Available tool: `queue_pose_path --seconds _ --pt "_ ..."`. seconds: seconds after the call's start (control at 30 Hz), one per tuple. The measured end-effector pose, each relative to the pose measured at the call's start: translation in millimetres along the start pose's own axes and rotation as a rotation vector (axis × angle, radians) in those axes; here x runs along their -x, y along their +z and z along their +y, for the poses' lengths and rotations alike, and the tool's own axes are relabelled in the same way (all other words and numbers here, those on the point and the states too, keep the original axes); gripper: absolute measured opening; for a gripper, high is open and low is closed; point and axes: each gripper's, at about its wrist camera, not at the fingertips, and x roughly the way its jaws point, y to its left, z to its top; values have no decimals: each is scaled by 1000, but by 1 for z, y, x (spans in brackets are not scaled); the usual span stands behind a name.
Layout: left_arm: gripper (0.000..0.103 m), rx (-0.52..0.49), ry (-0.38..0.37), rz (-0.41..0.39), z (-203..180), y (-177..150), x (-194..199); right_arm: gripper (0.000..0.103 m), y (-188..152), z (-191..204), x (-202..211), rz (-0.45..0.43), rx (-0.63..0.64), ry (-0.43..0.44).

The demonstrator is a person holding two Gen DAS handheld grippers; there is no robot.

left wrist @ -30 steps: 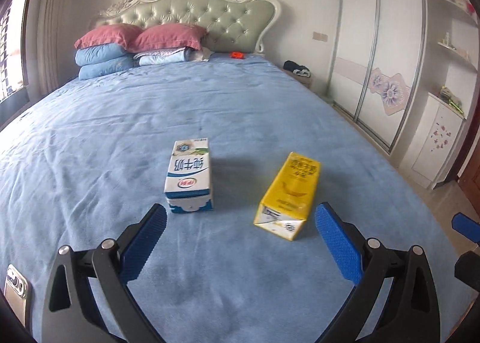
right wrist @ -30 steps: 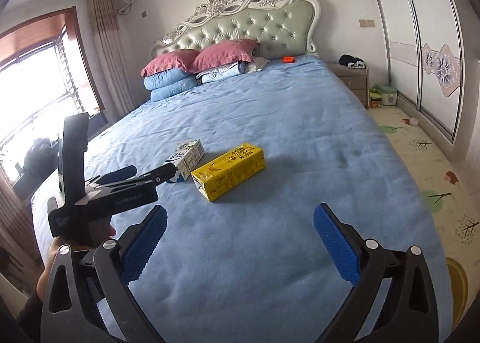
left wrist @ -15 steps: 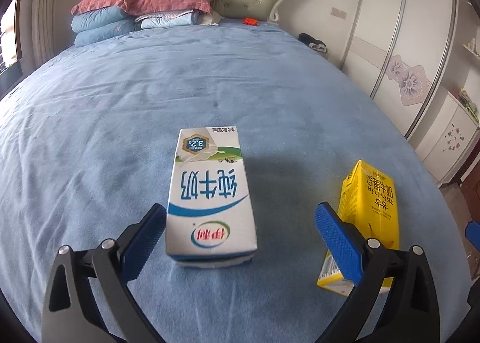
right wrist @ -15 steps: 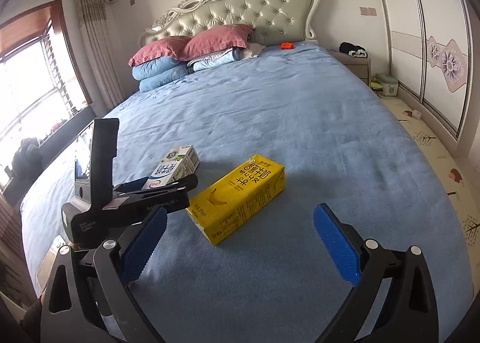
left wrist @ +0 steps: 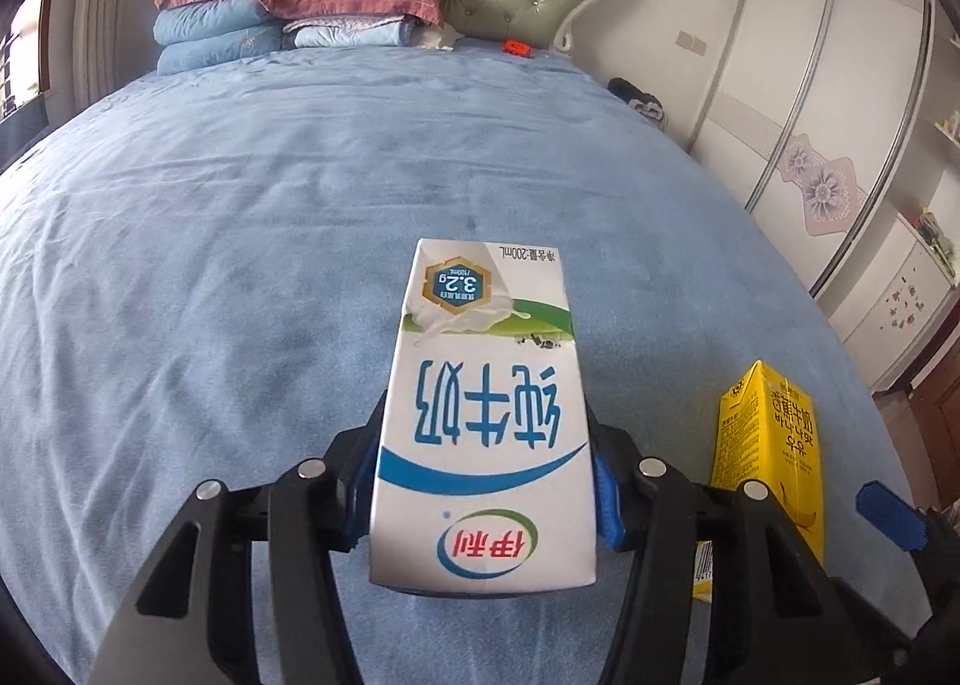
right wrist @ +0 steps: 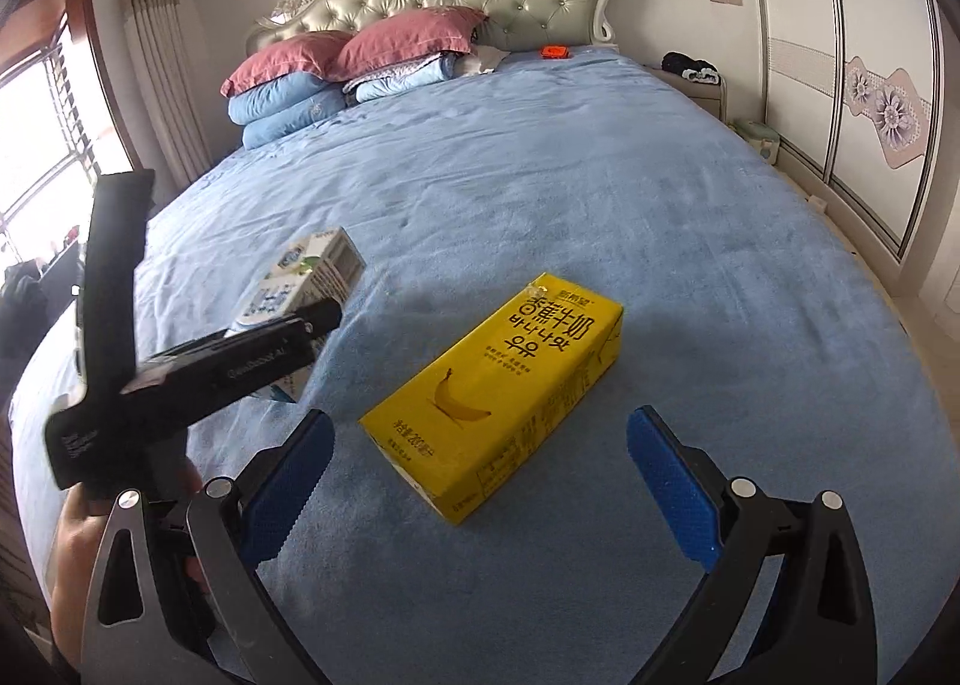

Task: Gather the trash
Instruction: 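Grasp the white milk carton with the left gripper, then grasp the yellow banana-milk box with the right gripper while the left gripper holds the carton, then carry the carton and yellow box over the yellow bin and open both grippers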

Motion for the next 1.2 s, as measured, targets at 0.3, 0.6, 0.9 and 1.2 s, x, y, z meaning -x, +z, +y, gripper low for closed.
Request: queue_pose_path --seconds 0.3,0.6,0.9,1.2 --pt "55 48 -39 -42 24 0 19 83 17 17 -43 76 -65 -186" --pt "55 46 -95 -24 13 -6 17 50 6 5 -40 102 -63 -151" --pt "55 -92 -170 3 -43 -32 44 50 -25 -38 47 43 6 -35" --pt "55 -261 -357 66 -140 -90 102 50 -56 -103 133 -12 10 -11"
